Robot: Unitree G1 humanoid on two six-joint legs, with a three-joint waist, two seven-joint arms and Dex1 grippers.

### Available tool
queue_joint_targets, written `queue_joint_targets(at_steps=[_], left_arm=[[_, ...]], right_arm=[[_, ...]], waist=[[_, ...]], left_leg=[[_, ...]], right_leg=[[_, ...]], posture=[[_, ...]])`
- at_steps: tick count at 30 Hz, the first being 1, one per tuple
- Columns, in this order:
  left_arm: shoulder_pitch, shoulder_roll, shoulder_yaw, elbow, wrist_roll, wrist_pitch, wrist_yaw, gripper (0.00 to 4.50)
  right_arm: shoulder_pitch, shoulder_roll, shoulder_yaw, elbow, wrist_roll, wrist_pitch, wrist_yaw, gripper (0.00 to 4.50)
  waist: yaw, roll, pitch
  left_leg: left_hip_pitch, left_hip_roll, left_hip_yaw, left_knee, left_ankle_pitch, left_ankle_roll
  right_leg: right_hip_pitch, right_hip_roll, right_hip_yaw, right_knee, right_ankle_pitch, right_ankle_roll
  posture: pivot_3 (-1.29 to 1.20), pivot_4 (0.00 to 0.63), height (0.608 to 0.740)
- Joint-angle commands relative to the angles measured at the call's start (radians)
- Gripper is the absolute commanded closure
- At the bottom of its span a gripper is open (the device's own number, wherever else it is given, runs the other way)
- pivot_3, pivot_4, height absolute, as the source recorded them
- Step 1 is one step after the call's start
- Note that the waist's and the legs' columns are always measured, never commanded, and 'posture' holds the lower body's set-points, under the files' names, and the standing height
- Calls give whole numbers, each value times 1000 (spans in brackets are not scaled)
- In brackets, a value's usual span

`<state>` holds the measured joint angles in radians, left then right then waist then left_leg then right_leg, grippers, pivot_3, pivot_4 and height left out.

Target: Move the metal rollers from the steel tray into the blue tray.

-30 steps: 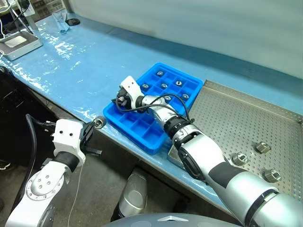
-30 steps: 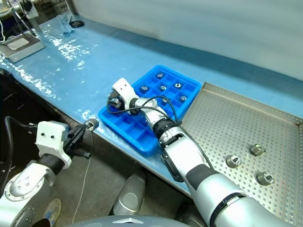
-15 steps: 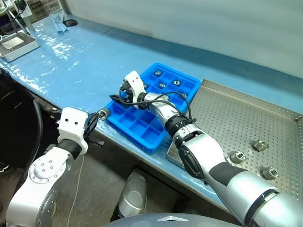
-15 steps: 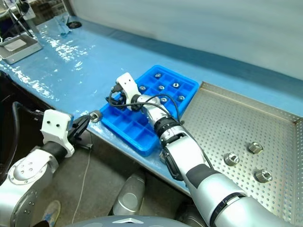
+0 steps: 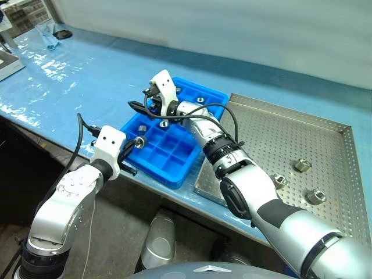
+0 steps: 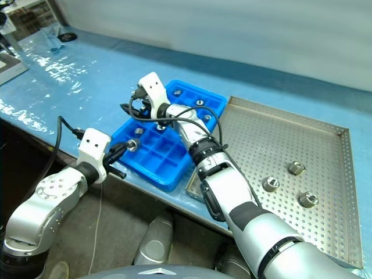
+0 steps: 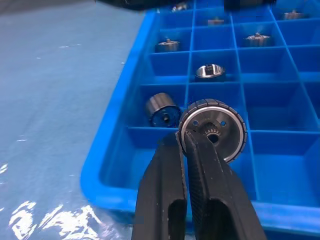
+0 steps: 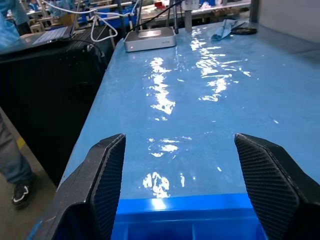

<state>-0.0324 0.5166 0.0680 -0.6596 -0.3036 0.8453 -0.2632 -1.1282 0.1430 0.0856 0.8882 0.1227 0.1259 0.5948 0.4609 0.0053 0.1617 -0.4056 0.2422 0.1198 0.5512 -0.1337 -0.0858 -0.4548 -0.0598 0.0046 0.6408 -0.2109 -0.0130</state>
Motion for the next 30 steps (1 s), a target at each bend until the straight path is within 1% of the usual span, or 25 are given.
queue_joint_targets(at_steps=[1,6,8,9,13,18,23,26,30], left_arm=[[-6,17,-12,4,27,-25,-14,4500],[-11,12,-7,17,32,-17,-22,4500],[-11,14,-3,19,38,-5,-18,3933],[-10,12,0,19,38,0,-17,3770],[-8,-3,18,11,29,16,-12,2423],[-4,-22,38,-30,27,71,13,700],[-7,-33,38,-50,30,87,20,700],[-13,-21,29,-57,34,92,10,700],[-47,-22,24,-73,16,64,-16,700]], right_arm=[[12,8,-16,-64,15,15,-11,905],[26,1,-14,-84,9,25,-17,905],[29,0,-13,-88,7,26,-19,879],[30,0,-13,-89,7,26,-19,879],[30,1,-12,-87,6,25,-21,879],[30,2,-10,-80,5,21,-21,879],[36,6,-8,-88,14,25,4,879],[42,7,-5,-95,12,28,12,879],[58,6,3,-120,18,32,49,879]], waist=[[-19,0,0],[-60,0,0],[-68,0,0],[-71,0,0],[-88,0,0],[-96,0,0],[-98,0,0],[-97,0,0],[-96,0,0]], left_leg=[[0,0,0,1,0,0],[-2,1,0,2,0,0],[-2,1,0,2,0,0],[-2,1,0,2,0,0],[-2,1,0,2,0,0],[-2,1,0,3,0,0],[-2,1,0,3,0,0],[-2,1,0,3,0,0],[-2,1,0,3,0,0]], right_leg=[[0,0,0,0,0,0],[-1,0,-1,0,0,0],[-1,0,-1,0,0,0],[-1,0,-1,0,0,0],[-1,0,-1,0,0,0],[-1,0,-1,0,0,-1],[-1,0,-1,0,0,-1],[-1,0,-1,0,0,-1],[-1,0,-2,0,1,-1]], posture=[[545,150,740],[536,150,740],[532,150,740],[532,150,740],[535,150,740],[535,150,740],[547,150,740],[545,150,740],[543,150,740]])
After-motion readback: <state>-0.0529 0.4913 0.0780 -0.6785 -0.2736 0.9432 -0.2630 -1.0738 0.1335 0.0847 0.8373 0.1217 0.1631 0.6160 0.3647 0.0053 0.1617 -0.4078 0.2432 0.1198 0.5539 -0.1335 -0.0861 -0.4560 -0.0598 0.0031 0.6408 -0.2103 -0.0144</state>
